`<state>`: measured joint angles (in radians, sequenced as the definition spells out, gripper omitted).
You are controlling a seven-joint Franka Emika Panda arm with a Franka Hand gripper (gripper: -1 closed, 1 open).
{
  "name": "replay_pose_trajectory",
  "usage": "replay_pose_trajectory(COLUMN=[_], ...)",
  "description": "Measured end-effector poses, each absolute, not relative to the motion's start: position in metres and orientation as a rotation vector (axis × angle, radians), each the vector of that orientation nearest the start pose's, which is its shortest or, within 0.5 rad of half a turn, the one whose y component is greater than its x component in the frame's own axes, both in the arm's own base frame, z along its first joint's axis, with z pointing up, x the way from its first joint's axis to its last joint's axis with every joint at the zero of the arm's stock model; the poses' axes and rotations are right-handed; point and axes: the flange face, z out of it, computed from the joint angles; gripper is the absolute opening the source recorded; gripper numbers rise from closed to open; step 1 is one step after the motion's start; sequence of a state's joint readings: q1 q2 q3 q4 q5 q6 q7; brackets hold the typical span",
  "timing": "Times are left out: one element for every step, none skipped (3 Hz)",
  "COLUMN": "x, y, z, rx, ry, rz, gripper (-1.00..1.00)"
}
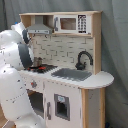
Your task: Play with the kitchen
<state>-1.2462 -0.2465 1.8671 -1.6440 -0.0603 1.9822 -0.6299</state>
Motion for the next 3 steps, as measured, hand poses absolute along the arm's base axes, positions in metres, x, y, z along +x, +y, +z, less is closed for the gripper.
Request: replay_pose_trajectory(x=[0.468, 0.475, 0.483], y=[0.407, 0.413, 0.421], z=[0.572, 0.565, 0.563], rx=[-2.712, -2.724, -2.732], ry=[-2.041, -2.016, -1.999], rz=[-0.429, -0.421, -0.419], gripper=[1.00, 1.00, 1.00])
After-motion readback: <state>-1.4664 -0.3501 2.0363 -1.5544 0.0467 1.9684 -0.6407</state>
